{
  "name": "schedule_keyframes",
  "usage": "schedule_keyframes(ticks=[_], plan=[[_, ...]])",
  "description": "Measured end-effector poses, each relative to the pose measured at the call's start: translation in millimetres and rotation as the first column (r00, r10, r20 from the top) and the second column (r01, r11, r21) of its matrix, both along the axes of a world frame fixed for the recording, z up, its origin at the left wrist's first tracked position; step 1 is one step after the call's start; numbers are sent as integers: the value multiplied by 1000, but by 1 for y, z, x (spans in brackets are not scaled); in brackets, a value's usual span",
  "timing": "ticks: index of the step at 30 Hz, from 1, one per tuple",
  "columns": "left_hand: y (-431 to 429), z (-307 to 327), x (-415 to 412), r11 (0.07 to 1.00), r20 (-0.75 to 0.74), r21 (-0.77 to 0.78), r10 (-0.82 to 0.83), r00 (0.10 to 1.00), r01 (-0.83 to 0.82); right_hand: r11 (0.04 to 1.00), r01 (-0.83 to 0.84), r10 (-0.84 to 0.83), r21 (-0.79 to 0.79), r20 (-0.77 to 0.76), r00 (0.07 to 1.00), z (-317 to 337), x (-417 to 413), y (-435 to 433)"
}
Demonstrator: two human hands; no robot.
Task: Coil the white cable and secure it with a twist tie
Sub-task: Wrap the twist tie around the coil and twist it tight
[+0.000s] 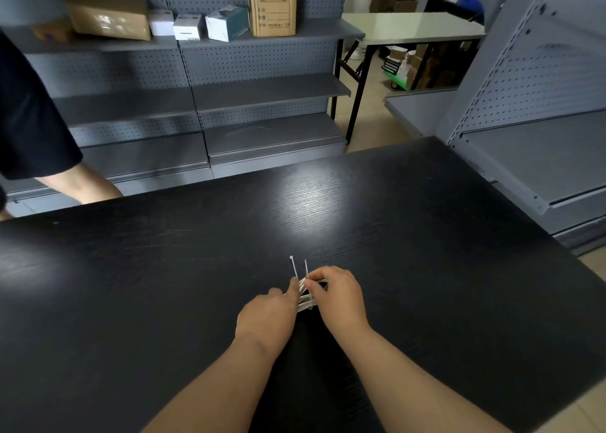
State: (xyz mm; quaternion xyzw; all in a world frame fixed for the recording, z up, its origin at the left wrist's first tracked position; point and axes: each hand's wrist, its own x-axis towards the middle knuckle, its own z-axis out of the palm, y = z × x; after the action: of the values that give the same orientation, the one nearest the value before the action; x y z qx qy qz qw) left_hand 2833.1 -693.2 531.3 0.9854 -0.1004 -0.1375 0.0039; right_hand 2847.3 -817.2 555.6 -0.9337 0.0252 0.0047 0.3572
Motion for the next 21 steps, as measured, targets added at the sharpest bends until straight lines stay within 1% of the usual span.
schedule_keyframes(ticks=[5, 12, 16, 21], plan=[[0, -3, -1, 1000, -9, -18, 22, 1000, -22, 1000, 18, -18, 5, 49, 999, -8, -3, 0], [0, -5, -4, 1000, 8, 3, 12, 1000, -12, 999, 6, -12, 43, 127, 992, -17, -11, 0], [0, -6, -6, 1000, 27, 22, -14, 1000, 13, 999, 7, -14, 52, 142, 990, -20, -12, 1], [-1, -6, -12, 999, 78, 34, -42, 996, 39, 997, 43, -50, 57, 118, 992, -22, -12, 1]])
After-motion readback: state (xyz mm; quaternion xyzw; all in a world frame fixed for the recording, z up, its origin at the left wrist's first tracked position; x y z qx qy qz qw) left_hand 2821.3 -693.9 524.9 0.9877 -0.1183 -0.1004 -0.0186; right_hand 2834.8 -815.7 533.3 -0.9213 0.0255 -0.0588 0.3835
